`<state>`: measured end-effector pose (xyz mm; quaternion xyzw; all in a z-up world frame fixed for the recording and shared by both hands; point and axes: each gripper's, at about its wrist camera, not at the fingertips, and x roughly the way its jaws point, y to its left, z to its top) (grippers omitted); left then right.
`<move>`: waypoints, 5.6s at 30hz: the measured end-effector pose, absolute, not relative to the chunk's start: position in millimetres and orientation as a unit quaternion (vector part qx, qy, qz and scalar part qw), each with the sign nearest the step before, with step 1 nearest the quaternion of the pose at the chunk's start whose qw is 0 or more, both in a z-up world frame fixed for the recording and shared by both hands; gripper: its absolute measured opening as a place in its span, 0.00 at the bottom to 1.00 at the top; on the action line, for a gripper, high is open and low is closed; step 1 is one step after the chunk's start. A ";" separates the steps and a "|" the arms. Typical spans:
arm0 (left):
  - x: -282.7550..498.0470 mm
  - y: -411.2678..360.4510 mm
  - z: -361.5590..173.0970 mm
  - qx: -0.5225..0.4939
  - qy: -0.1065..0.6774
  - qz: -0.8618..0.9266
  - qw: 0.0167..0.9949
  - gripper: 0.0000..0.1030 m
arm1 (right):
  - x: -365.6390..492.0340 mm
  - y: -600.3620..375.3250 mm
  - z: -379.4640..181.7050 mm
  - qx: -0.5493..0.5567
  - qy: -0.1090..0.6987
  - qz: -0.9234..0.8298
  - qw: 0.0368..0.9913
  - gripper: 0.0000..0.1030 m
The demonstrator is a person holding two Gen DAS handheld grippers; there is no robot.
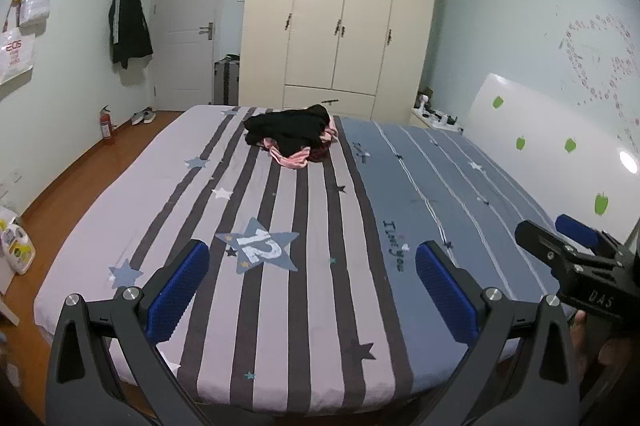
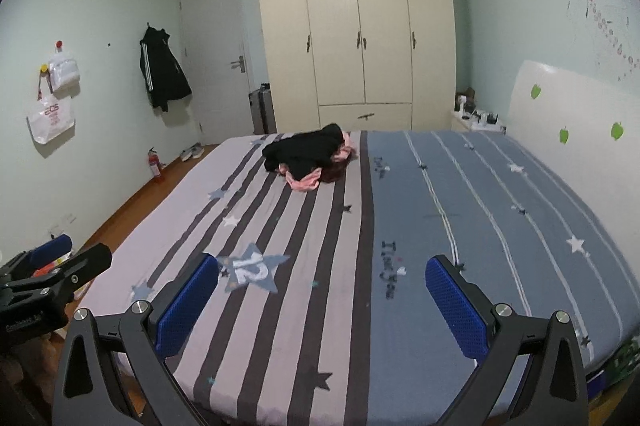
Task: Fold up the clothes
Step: 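Move both grippers forward to the black sweatshirt on the pile, then grasp the black sweatshirt with the right gripper while the left gripper grasps it too, then lift the black sweatshirt off the pile with both grippers, spreading it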
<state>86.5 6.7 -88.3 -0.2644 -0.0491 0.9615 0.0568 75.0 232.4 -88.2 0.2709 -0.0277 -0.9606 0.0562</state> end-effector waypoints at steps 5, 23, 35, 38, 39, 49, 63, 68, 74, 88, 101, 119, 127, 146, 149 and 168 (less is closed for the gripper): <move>64.6 7.1 -152.7 -0.245 -0.031 0.968 0.045 0.99 | 64.0 230.8 -141.6 0.280 -0.027 -0.958 0.059 1.00; -230.2 -41.1 -383.2 -0.353 -0.070 0.933 0.004 0.99 | -245.7 216.2 -426.1 0.403 -0.045 -0.914 0.024 1.00; -480.0 -61.4 -344.8 -0.353 -0.027 0.935 0.022 0.99 | -463.1 199.6 -380.4 0.385 -0.044 -0.922 -0.010 0.99; -552.7 -68.1 -331.2 -0.339 -0.039 0.939 0.029 0.99 | -531.7 188.2 -368.3 0.363 -0.029 -0.931 -0.017 0.99; -575.3 -71.5 -326.2 -0.332 -0.049 0.941 0.028 0.99 | -555.0 184.8 -364.4 0.356 -0.026 -0.934 -0.016 0.99; -731.3 -63.8 -356.0 -0.351 -0.013 0.935 0.053 0.84 | -723.8 159.2 -385.7 0.355 -0.026 -0.935 -0.005 0.99; -767.4 -51.7 -349.1 -0.366 0.001 0.924 0.116 0.15 | -788.1 135.6 -406.8 0.392 -0.004 -0.914 0.101 0.08; -675.5 -63.3 -313.4 -0.333 -0.002 0.928 0.167 0.02 | -728.0 157.0 -377.8 0.355 -0.062 -0.921 0.146 0.07; -494.7 -46.8 -276.9 -0.338 -0.016 0.910 0.240 0.00 | -594.2 196.2 -342.0 0.341 -0.089 -0.922 0.162 0.07; -283.7 -61.3 -305.2 -0.500 -0.100 0.854 0.103 0.37 | -319.0 262.4 -353.7 0.527 -0.051 -0.845 0.081 0.17; -409.5 -93.8 -414.6 -0.501 -0.049 0.859 0.099 0.63 | -364.7 213.9 -369.7 0.469 -0.098 -0.871 0.105 0.49; -339.9 -208.9 -382.4 -0.475 -0.204 0.856 0.027 0.08 | -302.5 106.0 -412.5 0.536 -0.078 -0.820 0.182 0.53; -286.4 -219.2 -387.6 -0.492 -0.151 0.857 -0.025 0.51 | -280.1 109.4 -423.1 0.562 -0.080 -0.807 0.162 0.53; -404.8 -153.6 -392.7 -0.494 0.003 0.865 0.089 0.07 | -255.2 135.4 -457.2 0.578 -0.134 -0.804 0.029 0.57; -408.7 -192.4 -363.9 -0.467 -0.044 0.882 0.045 0.06 | -269.5 138.0 -454.9 0.563 -0.171 -0.808 0.028 0.57; -375.5 -276.9 -390.3 -0.490 -0.140 0.859 -0.042 0.06 | -303.5 123.4 -456.6 0.561 -0.183 -0.807 0.038 0.40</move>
